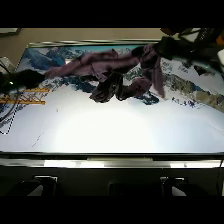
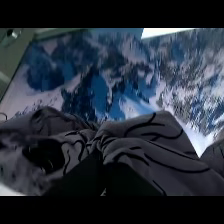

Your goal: Fold the clothes and pants, and hang the long-sleeved shirts on hangers.

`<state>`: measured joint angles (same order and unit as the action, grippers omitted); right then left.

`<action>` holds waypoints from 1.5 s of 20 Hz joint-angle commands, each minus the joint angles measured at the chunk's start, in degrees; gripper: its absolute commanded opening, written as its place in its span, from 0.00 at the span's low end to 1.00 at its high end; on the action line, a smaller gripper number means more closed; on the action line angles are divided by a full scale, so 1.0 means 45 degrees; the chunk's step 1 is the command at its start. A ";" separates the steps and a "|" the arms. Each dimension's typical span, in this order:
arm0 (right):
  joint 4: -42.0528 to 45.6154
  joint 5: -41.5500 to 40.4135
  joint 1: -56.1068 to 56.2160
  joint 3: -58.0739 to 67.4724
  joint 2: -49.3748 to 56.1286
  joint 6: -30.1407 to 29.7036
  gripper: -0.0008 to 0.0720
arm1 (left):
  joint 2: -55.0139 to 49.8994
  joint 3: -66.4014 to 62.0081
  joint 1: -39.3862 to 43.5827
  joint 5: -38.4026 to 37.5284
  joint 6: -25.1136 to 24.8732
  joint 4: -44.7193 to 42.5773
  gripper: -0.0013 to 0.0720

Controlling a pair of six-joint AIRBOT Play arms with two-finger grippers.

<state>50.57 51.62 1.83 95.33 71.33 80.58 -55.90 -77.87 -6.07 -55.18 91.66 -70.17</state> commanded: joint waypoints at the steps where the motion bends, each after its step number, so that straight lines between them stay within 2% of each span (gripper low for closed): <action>1: 0.2919 0.0078 -0.0034 0.1894 -0.2647 0.1069 0.06 | 0.0627 -0.3531 -0.0010 0.0136 0.0029 -0.0194 0.05; 5: 0.3638 0.0175 -0.0034 0.2472 -0.5066 0.1409 0.06 | 0.2098 -0.4658 -0.0010 0.0141 0.0029 -0.0238 0.05; 7: 0.4250 -0.0053 -0.0034 0.2472 -0.5965 0.2079 0.06 | 0.2919 -0.4658 -0.0010 0.0141 0.0199 -0.0787 0.05; 10: 0.5435 -0.0733 -0.0034 0.2472 -0.6465 0.2900 0.06 | 0.3725 -0.4658 -0.0010 0.0442 0.0699 -0.2035 0.05; 13: 0.6033 -0.1705 -0.0034 0.2472 -0.5989 0.3235 0.06 | 0.3721 -0.4653 -0.0010 0.1715 0.0699 -0.2234 0.05; 15: 0.6227 -0.1719 -0.0034 0.2472 -0.5017 0.3779 0.06 | 0.2997 -0.4648 -0.0010 0.1768 0.0695 -0.2234 0.05; 18: 0.6203 -0.0724 -0.0034 0.2467 -0.2773 0.4318 0.06 | 0.0763 -0.4347 0.0019 0.1608 0.0593 -0.2234 0.05; 22: 0.5707 0.0767 -0.0029 0.2458 0.1268 0.4974 0.06 | -0.3978 -0.4231 0.0058 0.2327 0.0597 -0.2152 0.05; 26: 0.3891 0.0330 -0.0029 0.2463 0.5391 0.4974 0.06 | -0.8247 -0.4235 0.0408 0.4692 0.0670 -0.2069 0.05; 30: 0.1234 -0.0568 -0.0029 0.2463 0.8228 0.4969 0.06 | -1.0399 -0.4231 0.1025 0.4721 0.0651 -0.1253 0.05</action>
<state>65.78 51.03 1.63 106.37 99.11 102.54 -95.02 -96.92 -3.11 -35.83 94.50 -79.07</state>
